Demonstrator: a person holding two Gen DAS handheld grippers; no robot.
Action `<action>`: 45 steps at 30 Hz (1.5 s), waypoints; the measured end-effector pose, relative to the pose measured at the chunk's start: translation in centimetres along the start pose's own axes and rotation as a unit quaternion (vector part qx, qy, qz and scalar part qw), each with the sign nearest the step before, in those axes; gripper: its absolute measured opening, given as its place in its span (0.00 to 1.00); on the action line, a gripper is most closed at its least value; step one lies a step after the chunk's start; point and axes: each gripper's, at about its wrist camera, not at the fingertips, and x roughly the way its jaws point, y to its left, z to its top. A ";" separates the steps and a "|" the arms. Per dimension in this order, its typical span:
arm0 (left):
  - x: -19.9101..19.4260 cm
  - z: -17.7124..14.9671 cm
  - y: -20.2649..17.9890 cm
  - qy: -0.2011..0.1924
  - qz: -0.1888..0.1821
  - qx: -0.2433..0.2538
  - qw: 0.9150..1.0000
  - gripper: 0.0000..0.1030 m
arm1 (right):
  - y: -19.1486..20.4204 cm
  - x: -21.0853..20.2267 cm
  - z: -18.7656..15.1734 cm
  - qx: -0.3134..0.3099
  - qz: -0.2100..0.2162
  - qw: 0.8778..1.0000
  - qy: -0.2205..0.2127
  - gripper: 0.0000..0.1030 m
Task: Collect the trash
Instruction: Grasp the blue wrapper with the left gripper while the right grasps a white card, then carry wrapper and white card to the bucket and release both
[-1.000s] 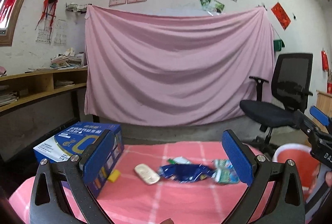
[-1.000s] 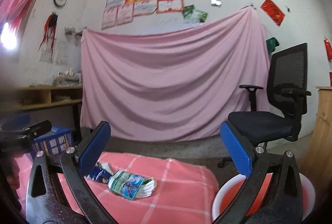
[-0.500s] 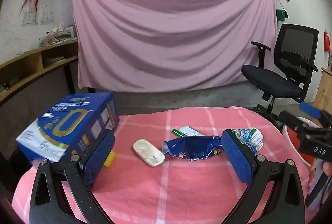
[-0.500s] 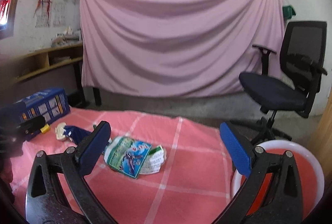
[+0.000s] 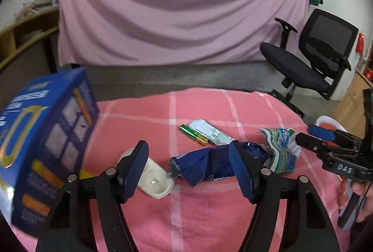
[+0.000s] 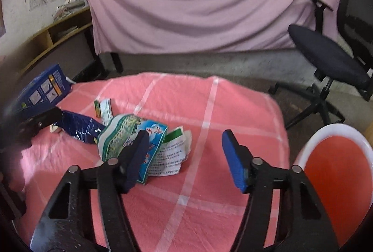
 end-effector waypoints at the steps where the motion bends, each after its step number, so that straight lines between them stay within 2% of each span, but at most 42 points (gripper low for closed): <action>1: 0.3 0.1 0.1 0.009 -0.009 0.000 1.000 0.63 | 0.0 0.3 0.0 0.001 0.005 1.000 0.009 0.75; 4: 1.3 0.4 0.6 0.033 -0.026 -0.010 0.999 0.61 | -0.3 1.3 -0.1 0.009 0.020 0.999 0.032 0.73; 9: 1.5 0.9 1.2 0.044 -0.046 -0.019 0.998 0.46 | -0.1 2.0 -0.1 0.007 0.028 0.998 0.051 0.71; 11: 1.3 1.2 1.2 0.045 -0.047 -0.016 0.998 0.40 | -0.1 2.1 -0.2 0.007 0.033 0.998 0.055 0.66; 13: 1.3 1.3 1.0 0.044 -0.049 -0.014 0.998 0.36 | -0.1 2.1 -0.2 0.008 0.038 0.998 0.058 0.57; 16: 0.9 0.9 1.0 0.042 -0.046 -0.014 0.998 0.30 | 0.1 2.1 -0.2 0.007 0.040 0.998 0.057 0.52; 18: 0.6 0.8 0.9 0.041 -0.041 -0.010 0.998 0.29 | 0.0 2.0 -0.2 0.009 0.042 0.997 0.057 0.49; 20: 0.2 0.5 0.6 0.038 -0.038 -0.005 0.999 0.28 | 0.0 1.9 -0.2 0.013 0.044 0.997 0.057 0.39; 22: -0.2 0.2 0.2 0.031 -0.032 0.000 0.999 0.28 | 0.0 1.6 -0.3 0.016 0.050 0.997 0.053 0.37; 31: -3.1 -2.0 -1.5 -0.005 0.003 0.004 1.000 0.27 | 0.2 -1.0 -0.7 0.006 0.038 0.999 0.009 0.25; 37: -5.0 -3.3 -2.6 -0.037 0.031 0.004 0.999 0.26 | -0.1 -3.4 -1.2 0.003 0.016 0.999 -0.036 0.21; 45: -7.7 -4.6 -3.2 -0.084 0.068 -0.023 0.994 0.26 | -0.7 -6.8 -1.9 0.001 -0.028 0.994 -0.105 0.20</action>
